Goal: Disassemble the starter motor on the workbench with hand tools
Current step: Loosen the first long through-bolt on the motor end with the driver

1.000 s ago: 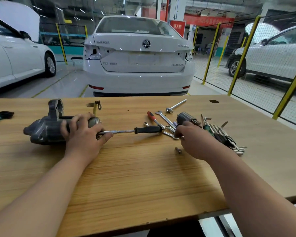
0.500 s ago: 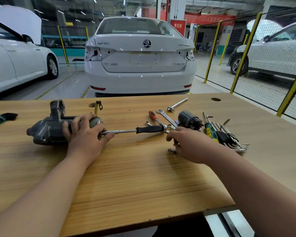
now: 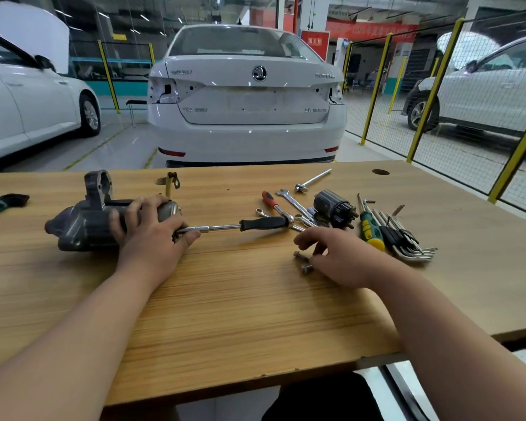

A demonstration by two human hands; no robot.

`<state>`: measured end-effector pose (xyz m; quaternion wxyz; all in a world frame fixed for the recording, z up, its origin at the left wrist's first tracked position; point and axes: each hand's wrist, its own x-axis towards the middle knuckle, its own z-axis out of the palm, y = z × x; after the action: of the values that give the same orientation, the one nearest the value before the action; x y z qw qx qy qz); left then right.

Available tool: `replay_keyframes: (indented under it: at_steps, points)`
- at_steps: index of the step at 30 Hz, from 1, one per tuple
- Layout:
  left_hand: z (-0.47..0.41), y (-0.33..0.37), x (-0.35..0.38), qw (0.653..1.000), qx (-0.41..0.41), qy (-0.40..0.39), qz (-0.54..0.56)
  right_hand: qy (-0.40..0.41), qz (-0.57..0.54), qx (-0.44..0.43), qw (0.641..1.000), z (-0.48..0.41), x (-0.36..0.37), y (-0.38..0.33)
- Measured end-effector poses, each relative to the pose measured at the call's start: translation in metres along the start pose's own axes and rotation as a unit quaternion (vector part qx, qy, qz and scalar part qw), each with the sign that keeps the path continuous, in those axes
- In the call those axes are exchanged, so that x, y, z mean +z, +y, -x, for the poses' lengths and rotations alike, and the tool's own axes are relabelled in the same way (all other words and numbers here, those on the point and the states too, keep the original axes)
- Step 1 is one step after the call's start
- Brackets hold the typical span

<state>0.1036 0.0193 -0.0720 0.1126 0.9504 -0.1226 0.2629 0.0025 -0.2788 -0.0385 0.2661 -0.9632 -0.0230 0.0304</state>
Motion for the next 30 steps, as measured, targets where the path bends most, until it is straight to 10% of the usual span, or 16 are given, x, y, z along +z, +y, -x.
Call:
replay_keyframes:
  at_steps: [12, 19, 30]
  points:
    - [0.001, 0.001, -0.001, 1.0, -0.001, 0.002, -0.004, 0.001, 0.142, 0.011, 0.99, -0.026, 0.004, -0.028]
    - [0.0, 0.0, 0.001, 1.0, -0.002, 0.005, 0.001, 0.142, -0.017, 0.076, 0.987, -0.037, -0.01, -0.003]
    - [-0.002, 0.0, 0.004, 1.0, -0.01, 0.02, -0.011, 0.148, 0.213, 0.088, 0.962, -0.09, -0.003, 0.0]
